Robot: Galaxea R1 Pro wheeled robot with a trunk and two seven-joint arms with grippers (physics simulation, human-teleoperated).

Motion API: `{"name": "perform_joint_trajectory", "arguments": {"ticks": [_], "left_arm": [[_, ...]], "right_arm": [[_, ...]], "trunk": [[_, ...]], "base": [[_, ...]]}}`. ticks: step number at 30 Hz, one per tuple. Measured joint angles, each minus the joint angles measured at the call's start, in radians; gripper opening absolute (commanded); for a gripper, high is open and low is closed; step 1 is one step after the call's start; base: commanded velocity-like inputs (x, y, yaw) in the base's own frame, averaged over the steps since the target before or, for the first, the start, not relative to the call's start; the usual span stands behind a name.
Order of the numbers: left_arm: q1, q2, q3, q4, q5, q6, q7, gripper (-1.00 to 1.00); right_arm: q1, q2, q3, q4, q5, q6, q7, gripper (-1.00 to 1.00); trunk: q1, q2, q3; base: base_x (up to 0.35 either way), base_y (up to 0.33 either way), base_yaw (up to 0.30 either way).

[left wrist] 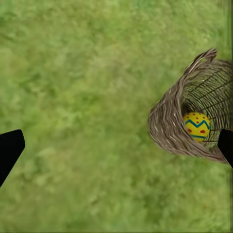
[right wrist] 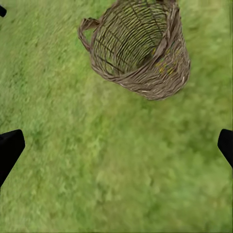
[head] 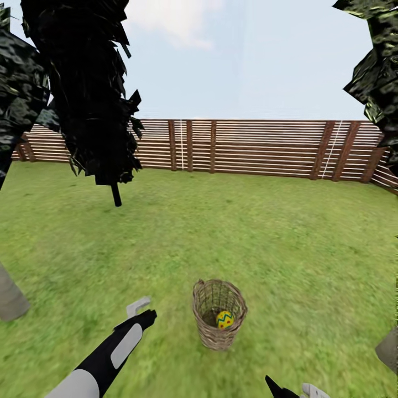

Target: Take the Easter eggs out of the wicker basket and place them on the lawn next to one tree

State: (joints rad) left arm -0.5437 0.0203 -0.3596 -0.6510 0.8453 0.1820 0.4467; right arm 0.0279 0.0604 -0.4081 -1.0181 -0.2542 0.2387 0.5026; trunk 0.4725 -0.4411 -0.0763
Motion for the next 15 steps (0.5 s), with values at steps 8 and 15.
{"name": "perform_joint_trajectory", "arguments": {"ticks": [8,15], "left_arm": [[0.000,0.001,0.000,0.000,0.002,0.000,0.000,1.00],[0.000,0.006,0.001,0.000,0.004,0.001,-0.004,1.00]], "right_arm": [[0.000,0.001,0.000,0.000,0.000,0.000,-0.001,1.00],[0.000,0.000,0.000,0.016,0.000,-0.001,-0.001,1.00]], "trunk": [[0.000,0.000,0.009],[0.000,0.000,0.017]], "base": [[0.135,0.102,-0.211],[0.017,0.012,-0.212]]}}
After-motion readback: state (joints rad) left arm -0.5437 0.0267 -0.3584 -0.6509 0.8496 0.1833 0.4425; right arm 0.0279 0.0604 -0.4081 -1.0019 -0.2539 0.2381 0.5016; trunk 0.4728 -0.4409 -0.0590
